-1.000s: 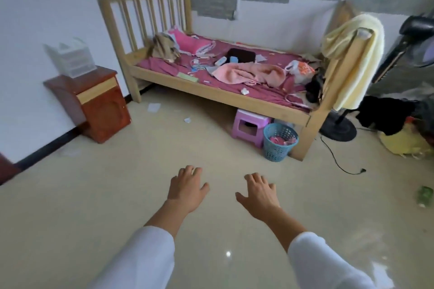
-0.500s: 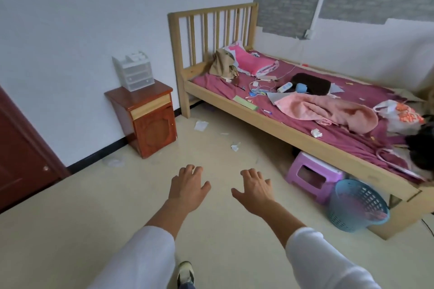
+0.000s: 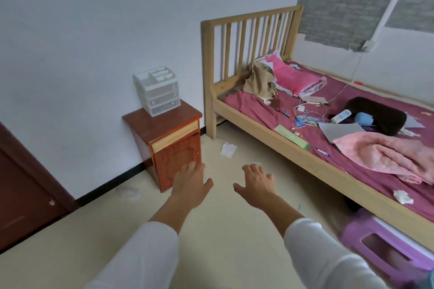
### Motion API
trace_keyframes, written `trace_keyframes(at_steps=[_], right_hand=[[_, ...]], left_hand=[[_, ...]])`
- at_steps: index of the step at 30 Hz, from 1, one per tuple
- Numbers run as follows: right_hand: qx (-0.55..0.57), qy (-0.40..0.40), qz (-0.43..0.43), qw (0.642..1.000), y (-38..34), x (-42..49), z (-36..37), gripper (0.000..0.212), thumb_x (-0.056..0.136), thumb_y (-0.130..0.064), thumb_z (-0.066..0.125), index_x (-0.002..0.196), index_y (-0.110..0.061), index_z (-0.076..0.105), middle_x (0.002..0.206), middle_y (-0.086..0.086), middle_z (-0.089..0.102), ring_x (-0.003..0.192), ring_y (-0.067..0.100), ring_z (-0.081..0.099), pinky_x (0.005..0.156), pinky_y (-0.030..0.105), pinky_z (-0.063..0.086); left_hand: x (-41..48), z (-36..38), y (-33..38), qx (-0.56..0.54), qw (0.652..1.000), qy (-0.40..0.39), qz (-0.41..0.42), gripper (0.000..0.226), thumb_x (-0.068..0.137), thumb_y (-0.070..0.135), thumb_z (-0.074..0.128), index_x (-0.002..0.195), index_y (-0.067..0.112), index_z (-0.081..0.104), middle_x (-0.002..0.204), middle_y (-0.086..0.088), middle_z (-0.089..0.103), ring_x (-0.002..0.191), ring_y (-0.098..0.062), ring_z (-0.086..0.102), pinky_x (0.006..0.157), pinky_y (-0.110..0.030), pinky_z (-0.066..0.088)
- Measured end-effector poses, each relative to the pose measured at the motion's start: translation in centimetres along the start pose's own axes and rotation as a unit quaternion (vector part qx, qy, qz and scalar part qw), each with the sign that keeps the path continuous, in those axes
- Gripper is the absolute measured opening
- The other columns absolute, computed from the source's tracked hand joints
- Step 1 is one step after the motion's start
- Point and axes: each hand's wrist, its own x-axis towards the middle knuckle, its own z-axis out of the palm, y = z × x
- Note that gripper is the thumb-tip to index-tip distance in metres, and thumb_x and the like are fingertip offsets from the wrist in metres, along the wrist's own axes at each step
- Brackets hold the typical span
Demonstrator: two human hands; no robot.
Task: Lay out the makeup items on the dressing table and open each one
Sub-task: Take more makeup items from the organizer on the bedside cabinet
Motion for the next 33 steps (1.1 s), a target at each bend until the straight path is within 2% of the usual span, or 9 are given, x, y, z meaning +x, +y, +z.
trace_keyframes(at_steps=[5, 13, 22, 27, 33], right_hand=[[-0.018, -0.002, -0.035, 0.999, -3.8, 13.1, -0.9, 0.059, 0.091, -0.051, 0.047, 0.137, -0.016, 0.038, 0.14, 0.004, 0.043, 0.126, 0.024, 0.042, 0.103, 0.042, 0.033], [-0.039, -0.014, -0.072, 0.997, -9.1, 35.9, -0.9, 0.06, 0.089, -0.055, 0.045, 0.137, -0.018, 0.04, 0.143, 0.003, 0.04, 0.132, 0.024, 0.035, 0.106, 0.047, 0.03], [-0.043, -0.045, -0.113, 0.992, -17.4, 53.3, -1.0, 0.056, 0.088, -0.048, 0.051, 0.135, -0.02, 0.039, 0.14, 0.002, 0.042, 0.13, 0.022, 0.036, 0.108, 0.046, 0.029], [-0.039, -0.071, -0.1, 0.992, -22.1, 61.8, 1.2, 0.054, 0.089, -0.043, 0.049, 0.136, -0.018, 0.038, 0.141, 0.003, 0.04, 0.132, 0.023, 0.035, 0.108, 0.046, 0.029], [0.016, -0.107, -0.044, 0.993, -27.7, 70.2, 3.7, 0.056, 0.092, -0.041, 0.047, 0.14, -0.017, 0.035, 0.145, 0.004, 0.037, 0.135, 0.024, 0.032, 0.11, 0.047, 0.025]], left_hand=[[11.5, -0.4, -5.4, 0.008, 1.0, 0.021, -0.02, 0.039, 0.093, 0.041, 0.044, 0.126, 0.019, 0.047, 0.131, -0.003, 0.049, 0.121, -0.022, 0.045, 0.101, -0.036, 0.042], [31.7, -0.8, -14.6, 0.01, 0.997, -0.005, -0.071, 0.05, 0.094, 0.045, 0.039, 0.138, 0.02, 0.038, 0.147, -0.004, 0.037, 0.134, -0.024, 0.034, 0.108, -0.04, 0.036], [45.7, -2.2, -24.9, 0.038, 0.994, -0.018, -0.104, 0.057, 0.094, 0.049, 0.038, 0.144, 0.022, 0.03, 0.153, -0.005, 0.029, 0.141, -0.023, 0.026, 0.114, -0.042, 0.028], [52.8, -2.1, -31.0, 0.054, 0.993, -0.032, -0.097, 0.054, 0.094, 0.045, 0.038, 0.142, 0.02, 0.031, 0.152, -0.005, 0.029, 0.14, -0.023, 0.028, 0.114, -0.041, 0.028], [60.8, -1.9, -38.2, 0.071, 0.996, -0.023, -0.038, 0.059, 0.097, 0.036, 0.034, 0.151, 0.02, 0.014, 0.16, -0.008, 0.005, 0.148, -0.023, 0.005, 0.121, -0.04, 0.013]])
